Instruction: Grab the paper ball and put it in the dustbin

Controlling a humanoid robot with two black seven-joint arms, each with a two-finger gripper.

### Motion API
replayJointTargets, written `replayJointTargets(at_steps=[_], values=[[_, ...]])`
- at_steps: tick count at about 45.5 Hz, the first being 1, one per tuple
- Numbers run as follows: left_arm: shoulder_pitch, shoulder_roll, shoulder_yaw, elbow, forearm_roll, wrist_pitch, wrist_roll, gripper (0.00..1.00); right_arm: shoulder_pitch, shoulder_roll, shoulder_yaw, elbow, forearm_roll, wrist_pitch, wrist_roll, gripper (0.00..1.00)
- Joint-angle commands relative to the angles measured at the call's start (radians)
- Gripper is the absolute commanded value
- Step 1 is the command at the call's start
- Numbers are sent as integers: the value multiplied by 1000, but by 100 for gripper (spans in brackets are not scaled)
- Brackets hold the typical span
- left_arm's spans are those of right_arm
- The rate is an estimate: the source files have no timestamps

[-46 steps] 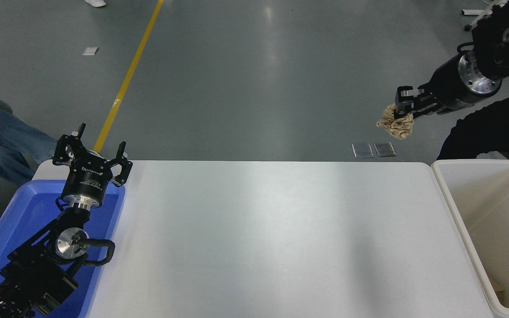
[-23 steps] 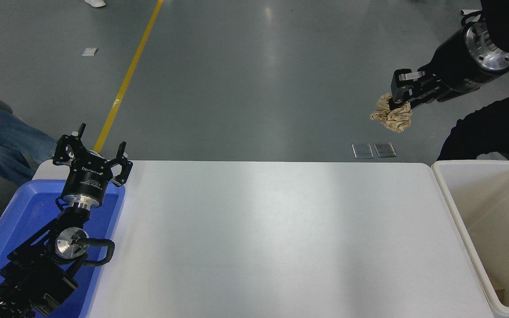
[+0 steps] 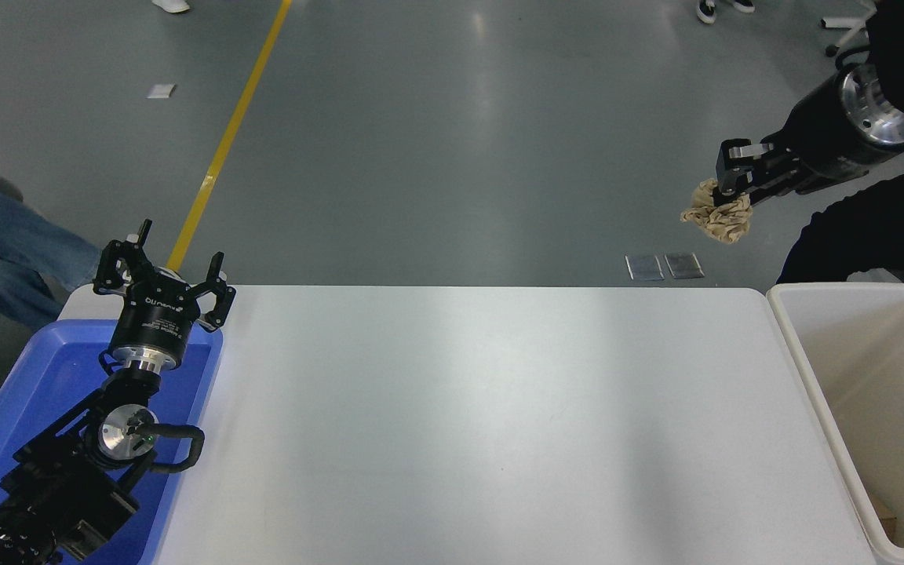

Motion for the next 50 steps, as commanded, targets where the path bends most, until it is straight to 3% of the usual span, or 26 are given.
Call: replayJointTargets(at_steps=[1, 12, 24, 29, 36, 50], values=[[0, 0, -2, 0, 0, 0, 0, 98, -254, -94, 17, -294, 9, -40, 0, 0], [0, 0, 0, 0, 0, 0, 0, 98, -522, -158, 53, -466, 59, -245, -8, 0], [0, 0, 0, 0, 0, 0, 0, 98, -793, -169, 69, -605, 358, -356, -9, 0], [0, 0, 0, 0, 0, 0, 0, 98, -898, -167, 78, -636, 428, -426, -9, 0], [0, 0, 0, 0, 0, 0, 0, 98, -1068, -140, 182, -679, 452, -520, -9, 0], [0, 0, 0, 0, 0, 0, 0, 98, -1303, -34, 403, -813, 452, -540, -12, 0]])
